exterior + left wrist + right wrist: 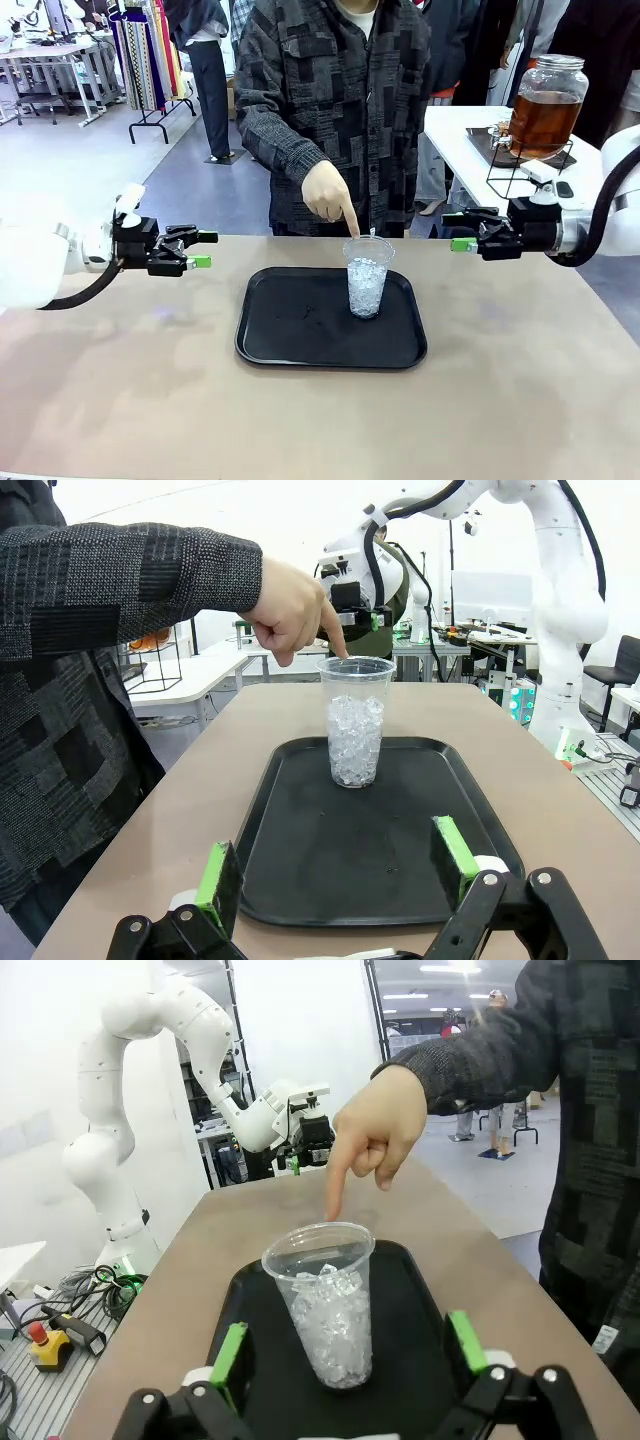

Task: Pour the drink into the iced cup.
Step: Pick up the iced cup indicated by the human and present it to them.

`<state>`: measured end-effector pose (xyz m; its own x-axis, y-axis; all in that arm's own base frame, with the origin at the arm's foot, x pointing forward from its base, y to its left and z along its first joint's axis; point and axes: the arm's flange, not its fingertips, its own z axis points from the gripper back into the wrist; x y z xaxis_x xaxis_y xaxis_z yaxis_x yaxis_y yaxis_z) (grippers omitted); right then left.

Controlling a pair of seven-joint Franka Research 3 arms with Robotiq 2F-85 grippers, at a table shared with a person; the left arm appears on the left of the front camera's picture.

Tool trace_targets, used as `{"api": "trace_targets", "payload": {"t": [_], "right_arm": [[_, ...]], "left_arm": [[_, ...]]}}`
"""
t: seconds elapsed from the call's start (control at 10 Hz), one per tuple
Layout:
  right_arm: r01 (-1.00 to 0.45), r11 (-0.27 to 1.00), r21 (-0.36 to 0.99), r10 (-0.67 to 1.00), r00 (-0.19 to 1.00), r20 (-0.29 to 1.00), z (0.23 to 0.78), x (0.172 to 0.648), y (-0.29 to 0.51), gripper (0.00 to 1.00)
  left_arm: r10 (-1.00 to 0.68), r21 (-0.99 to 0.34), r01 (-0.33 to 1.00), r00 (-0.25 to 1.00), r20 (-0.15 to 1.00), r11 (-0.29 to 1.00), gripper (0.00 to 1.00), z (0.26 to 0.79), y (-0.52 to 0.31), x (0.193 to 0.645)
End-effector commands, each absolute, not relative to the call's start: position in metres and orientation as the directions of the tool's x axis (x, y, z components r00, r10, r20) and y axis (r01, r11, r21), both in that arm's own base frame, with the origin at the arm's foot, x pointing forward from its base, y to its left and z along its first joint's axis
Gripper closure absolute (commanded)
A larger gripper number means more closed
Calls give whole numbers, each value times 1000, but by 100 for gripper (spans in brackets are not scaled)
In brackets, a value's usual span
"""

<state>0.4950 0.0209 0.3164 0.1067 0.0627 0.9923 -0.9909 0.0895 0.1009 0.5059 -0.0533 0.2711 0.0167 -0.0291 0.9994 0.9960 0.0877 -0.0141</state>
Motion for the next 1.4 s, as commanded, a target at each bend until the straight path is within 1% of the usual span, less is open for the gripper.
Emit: {"api": "trace_targets", "payload": {"t": [0.0, 0.1, 0.6, 0.9, 1.1, 1.3], "right_arm": [[-990, 125, 63, 22, 66, 998, 318, 498, 22, 0], [-991, 89, 101, 63, 107, 992, 316, 495, 21, 0], [-990, 95, 100, 59, 106, 993, 315, 495, 20, 0], [-993, 102, 66, 72, 73, 995, 289, 500, 45, 0], [-992, 102, 75, 68, 82, 994, 276, 503, 57, 0], [-995, 94, 32, 59, 37, 998, 265, 506, 71, 0]], "left_arm": [[-29, -12, 996, 14, 999, 87, 0, 273, -54, 506], [-29, -12, 996, 14, 999, 87, 0, 273, -54, 506], [-29, -12, 996, 14, 999, 87, 0, 273, -54, 506], [-29, -12, 996, 14, 999, 87, 0, 273, -54, 506], [-29, -12, 996, 14, 999, 87, 0, 273, -54, 506], [-29, -12, 996, 14, 999, 87, 0, 273, -54, 506]]}}
